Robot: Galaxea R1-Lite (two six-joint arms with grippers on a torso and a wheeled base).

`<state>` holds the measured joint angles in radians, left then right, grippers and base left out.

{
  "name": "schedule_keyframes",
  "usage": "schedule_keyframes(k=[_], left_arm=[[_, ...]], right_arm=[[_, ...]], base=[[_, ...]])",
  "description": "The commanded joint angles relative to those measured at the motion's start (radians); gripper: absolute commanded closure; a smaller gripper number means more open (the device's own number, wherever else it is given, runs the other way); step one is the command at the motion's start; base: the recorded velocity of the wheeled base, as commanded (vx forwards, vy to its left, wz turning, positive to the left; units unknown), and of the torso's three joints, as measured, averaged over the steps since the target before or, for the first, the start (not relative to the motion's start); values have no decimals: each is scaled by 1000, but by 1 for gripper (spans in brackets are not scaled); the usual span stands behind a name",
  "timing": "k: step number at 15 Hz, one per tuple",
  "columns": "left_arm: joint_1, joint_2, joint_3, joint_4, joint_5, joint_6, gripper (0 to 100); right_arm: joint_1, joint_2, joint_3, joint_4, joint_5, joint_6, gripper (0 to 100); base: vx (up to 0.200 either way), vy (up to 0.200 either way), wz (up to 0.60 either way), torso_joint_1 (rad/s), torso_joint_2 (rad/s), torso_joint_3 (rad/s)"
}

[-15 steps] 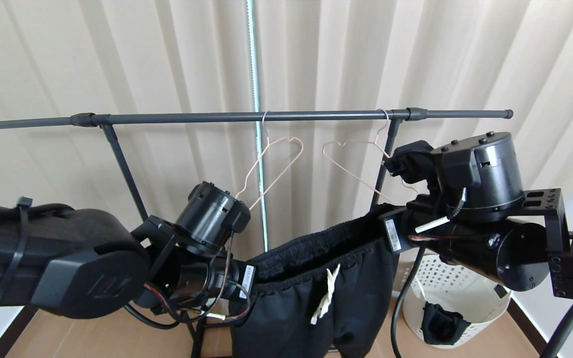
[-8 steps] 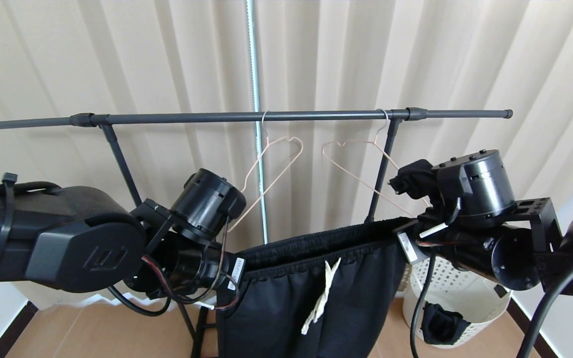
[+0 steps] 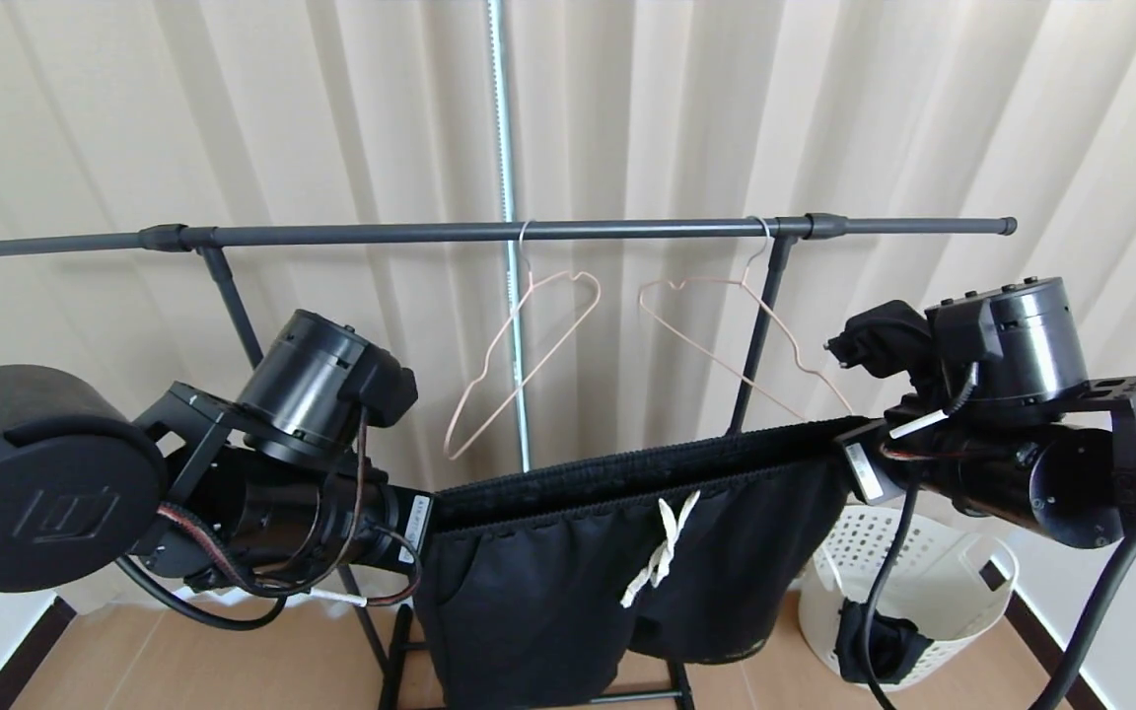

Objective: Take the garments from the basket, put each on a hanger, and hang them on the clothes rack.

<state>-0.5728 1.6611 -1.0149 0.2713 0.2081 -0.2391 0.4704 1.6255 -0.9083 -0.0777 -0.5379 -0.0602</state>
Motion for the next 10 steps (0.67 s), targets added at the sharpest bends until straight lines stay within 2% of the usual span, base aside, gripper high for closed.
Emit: schedule_keyframes(k=[1,4,5,6,8,10], left_arm=[[-2,-21,-19,-4,-6,0,100],[-6,-20,-90,-20,-76,8,100],[-4,-11,-146,-23,-118,20,100],[-6,-1,-174,-24,-139,18,100],[-4,54,-266,-30,-191,21,100],[-9,118,-370,-30,-216,20,100]], right_arm=[[5,-49,34,4,-2,-13,100],[91,-176,157,24,39,-96,100],[142,-263,206,82,104,-109,100],[178,-305,221,118,131,-105,100],[298,-412,258,213,154,-63,100],[465,-449,278,230,168,53,100]], base=[[0,0,0,0,0,0],[0,0,0,0,0,0],[0,0,0,0,0,0],[0,0,0,0,0,0],[0,0,0,0,0,0],[0,0,0,0,0,0]])
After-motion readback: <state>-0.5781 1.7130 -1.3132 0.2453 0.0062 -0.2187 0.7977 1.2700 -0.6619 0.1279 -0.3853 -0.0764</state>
